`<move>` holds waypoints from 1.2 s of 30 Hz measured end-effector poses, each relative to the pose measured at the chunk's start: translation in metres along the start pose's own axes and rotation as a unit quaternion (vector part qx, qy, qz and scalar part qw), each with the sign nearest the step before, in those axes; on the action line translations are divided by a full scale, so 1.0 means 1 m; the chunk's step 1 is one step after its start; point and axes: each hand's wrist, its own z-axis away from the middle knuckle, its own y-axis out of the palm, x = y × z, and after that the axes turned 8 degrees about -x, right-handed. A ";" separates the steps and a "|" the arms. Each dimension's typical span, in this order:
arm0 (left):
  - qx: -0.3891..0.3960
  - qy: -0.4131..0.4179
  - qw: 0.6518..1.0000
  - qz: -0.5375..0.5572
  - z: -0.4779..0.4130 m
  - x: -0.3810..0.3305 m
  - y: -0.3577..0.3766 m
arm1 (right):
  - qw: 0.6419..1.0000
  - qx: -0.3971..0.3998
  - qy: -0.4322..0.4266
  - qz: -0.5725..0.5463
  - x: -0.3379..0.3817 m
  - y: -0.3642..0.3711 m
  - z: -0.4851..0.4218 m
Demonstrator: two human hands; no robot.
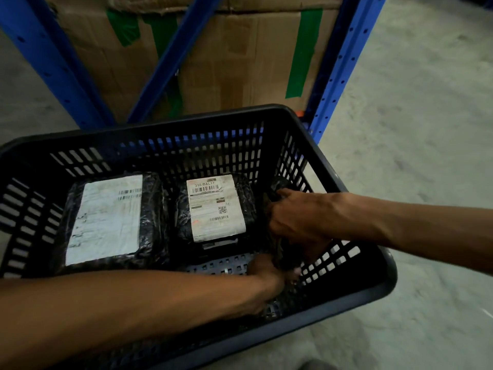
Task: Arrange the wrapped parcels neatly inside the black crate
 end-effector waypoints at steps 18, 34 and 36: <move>-0.131 0.045 0.973 0.186 0.099 -0.079 -0.187 | 0.347 -0.155 0.349 -0.857 -0.016 -0.073 -0.002; -0.185 -0.012 0.976 -0.112 -0.005 -0.084 -0.174 | 0.492 -0.248 0.395 -0.736 0.000 -0.020 -0.088; -0.187 -0.003 0.976 -0.110 -0.010 -0.081 -0.176 | 0.519 -0.237 0.420 -0.705 -0.003 -0.025 -0.085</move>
